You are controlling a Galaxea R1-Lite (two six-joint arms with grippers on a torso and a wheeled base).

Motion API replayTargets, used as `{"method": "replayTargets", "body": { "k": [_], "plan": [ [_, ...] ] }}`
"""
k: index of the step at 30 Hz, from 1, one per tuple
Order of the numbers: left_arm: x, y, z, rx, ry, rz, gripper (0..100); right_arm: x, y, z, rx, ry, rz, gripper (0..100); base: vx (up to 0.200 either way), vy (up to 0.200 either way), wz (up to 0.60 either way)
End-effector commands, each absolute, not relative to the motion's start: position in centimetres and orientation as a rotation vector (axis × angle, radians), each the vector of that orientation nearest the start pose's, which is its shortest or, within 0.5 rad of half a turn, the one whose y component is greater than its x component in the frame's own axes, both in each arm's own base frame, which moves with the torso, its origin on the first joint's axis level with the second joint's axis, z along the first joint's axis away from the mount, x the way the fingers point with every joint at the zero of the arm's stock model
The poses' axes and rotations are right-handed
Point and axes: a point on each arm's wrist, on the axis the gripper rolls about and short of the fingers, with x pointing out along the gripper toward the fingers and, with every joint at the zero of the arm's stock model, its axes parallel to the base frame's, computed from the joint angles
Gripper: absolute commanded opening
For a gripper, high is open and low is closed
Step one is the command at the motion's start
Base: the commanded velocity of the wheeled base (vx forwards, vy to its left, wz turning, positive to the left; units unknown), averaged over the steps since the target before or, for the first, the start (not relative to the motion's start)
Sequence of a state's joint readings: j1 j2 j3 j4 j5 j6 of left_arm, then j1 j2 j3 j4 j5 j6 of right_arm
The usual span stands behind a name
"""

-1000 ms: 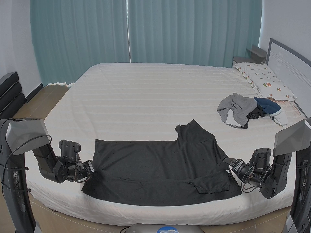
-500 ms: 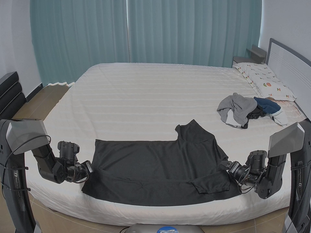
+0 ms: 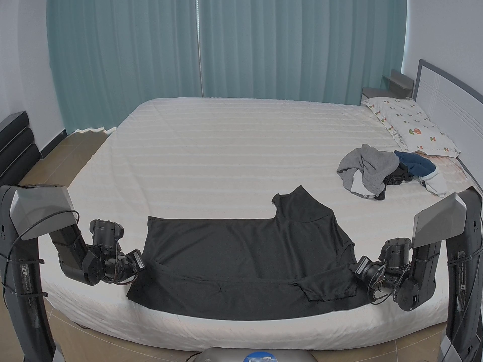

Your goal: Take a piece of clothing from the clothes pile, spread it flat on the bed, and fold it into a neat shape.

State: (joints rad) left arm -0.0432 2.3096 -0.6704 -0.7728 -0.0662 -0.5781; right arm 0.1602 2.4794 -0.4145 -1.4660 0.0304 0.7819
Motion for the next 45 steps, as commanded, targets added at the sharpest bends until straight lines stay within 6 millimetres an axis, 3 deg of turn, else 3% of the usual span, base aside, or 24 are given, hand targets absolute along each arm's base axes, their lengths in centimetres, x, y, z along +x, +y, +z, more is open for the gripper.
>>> {"method": "replayTargets", "body": {
  "k": [1,10,29,30,35,38,41,45],
  "plan": [
    [33.1,-1.6,-3.6,-0.551,0.872,0.152,0,30.0,4.9,-6.5,0.717,0.643,-0.061,0,0.000,0.000,0.00],
    [33.1,-1.5,-3.7,-0.548,0.874,0.156,0,30.6,4.1,-5.2,0.740,0.540,-0.047,0,0.000,0.000,0.00],
    [33.1,-1.6,-3.5,-0.566,0.874,0.165,0,30.8,4.1,-5.5,0.743,0.538,-0.047,0,0.000,0.000,0.00],
    [33.1,-1.6,-3.5,-0.576,0.871,0.168,100,30.8,4.1,-5.7,0.742,0.542,-0.046,100,0.000,0.000,0.00],
    [33.2,-1.5,-3.3,-0.585,0.867,0.170,100,30.7,4.1,-5.2,0.763,0.529,-0.046,100,0.000,0.000,0.00],
    [33.3,-1.6,-3.2,-0.583,0.859,0.166,100,30.4,4.2,-3.8,0.806,0.506,-0.040,100,0.000,0.000,0.00],
    [33.3,-1.6,-2.7,-0.594,0.845,0.164,100,29.4,4.8,-2.2,0.883,0.509,-0.015,100,0.000,0.000,0.00],
    [33.3,-1.6,-2.2,-0.664,0.833,0.172,100,27.5,6.1,-2.1,0.915,0.607,0.051,100,-0.050,0.000,0.00]
  ]
}}
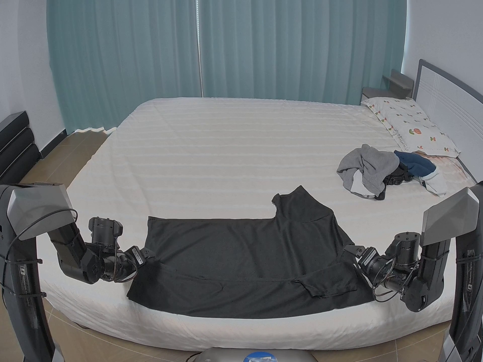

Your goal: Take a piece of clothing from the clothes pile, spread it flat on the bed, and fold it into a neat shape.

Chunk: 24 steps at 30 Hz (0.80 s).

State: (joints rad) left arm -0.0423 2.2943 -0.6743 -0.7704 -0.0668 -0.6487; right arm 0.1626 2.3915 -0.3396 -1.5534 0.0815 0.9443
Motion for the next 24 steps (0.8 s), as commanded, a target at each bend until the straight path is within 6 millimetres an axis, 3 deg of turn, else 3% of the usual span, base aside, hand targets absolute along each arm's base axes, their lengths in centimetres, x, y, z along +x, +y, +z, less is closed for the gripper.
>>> {"method": "replayTargets", "body": {
  "k": [1,8,24],
  "plan": [
    [33.3,-1.6,-2.1,-0.676,0.830,0.170,100,27.3,6.3,-2.2,0.910,0.619,0.053,100,-0.200,0.000,0.00],
    [33.3,-1.1,-1.9,-0.722,0.849,0.112,100,26.8,7.5,-2.8,0.896,0.671,0.077,100,-0.200,0.000,0.00],
    [33.8,-1.0,-1.6,-0.809,0.821,0.117,100,27.7,8.6,-3.5,0.932,0.675,0.085,100,0.000,0.000,0.00]
  ]
}}
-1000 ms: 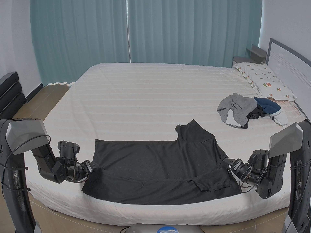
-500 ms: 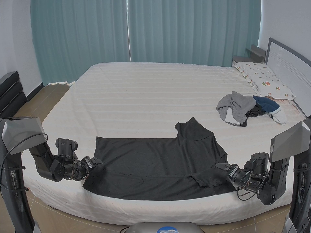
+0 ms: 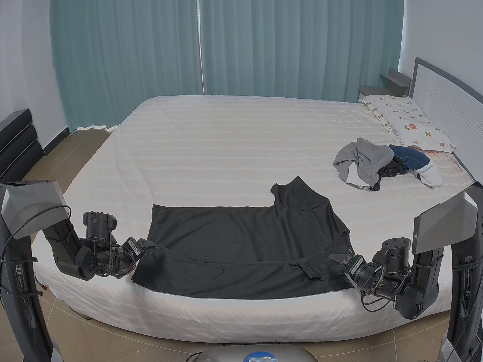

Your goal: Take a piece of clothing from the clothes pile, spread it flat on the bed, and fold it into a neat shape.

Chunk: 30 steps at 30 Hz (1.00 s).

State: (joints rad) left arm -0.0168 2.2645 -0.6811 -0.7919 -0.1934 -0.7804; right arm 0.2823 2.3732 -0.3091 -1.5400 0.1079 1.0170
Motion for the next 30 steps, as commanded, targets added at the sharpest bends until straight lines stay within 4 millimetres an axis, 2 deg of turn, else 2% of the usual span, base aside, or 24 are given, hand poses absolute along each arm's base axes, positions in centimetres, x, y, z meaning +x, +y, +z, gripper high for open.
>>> {"method": "replayTargets", "body": {
  "k": [1,18,30],
  "plan": [
    [33.8,-1.0,-1.7,-0.809,0.823,0.118,100,28.0,9.0,-3.7,0.927,0.669,0.090,100,0.000,0.000,0.00],
    [33.9,-1.1,-1.8,-0.805,0.824,0.122,100,29.6,11.0,-4.5,0.875,0.649,0.006,100,0.000,0.000,0.00],
    [33.9,-1.1,-1.8,-0.804,0.823,0.125,100,29.6,12.0,-4.9,0.848,0.679,-0.010,100,0.000,0.000,0.00]
  ]
}}
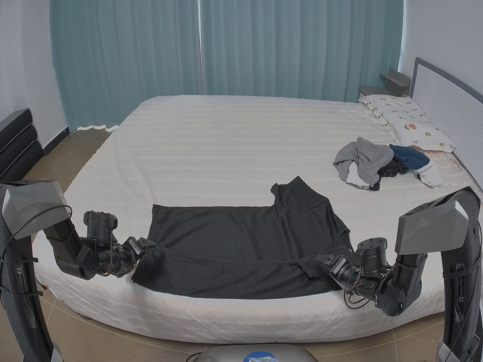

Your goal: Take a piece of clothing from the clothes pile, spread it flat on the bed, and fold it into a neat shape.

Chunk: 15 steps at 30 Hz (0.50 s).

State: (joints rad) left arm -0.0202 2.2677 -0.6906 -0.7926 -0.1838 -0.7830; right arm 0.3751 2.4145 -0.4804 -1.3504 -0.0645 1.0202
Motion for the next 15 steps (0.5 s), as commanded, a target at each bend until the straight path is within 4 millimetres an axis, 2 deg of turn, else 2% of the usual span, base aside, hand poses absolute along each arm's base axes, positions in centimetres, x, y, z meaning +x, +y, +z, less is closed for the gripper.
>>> {"method": "replayTargets", "body": {
  "k": [1,12,13,15],
  "plan": [
    [33.93,-1.09,-1.79,-0.804,0.822,0.124,100,29.69,12.01,-4.83,0.847,0.674,-0.015,100,0.000,0.000,0.00],
    [33.93,-1.09,-1.79,-0.804,0.822,0.124,100,29.90,12.14,-5.20,0.826,0.684,-0.049,100,0.000,0.000,0.00],
    [33.93,-1.14,-1.79,-0.804,0.822,0.123,100,29.88,12.13,-5.22,0.825,0.685,-0.051,0,0.000,0.000,0.00],
    [33.93,-1.09,-1.79,-0.804,0.822,0.124,100,29.89,12.13,-5.21,0.825,0.688,-0.054,0,0.000,0.000,0.00]
  ]
}}
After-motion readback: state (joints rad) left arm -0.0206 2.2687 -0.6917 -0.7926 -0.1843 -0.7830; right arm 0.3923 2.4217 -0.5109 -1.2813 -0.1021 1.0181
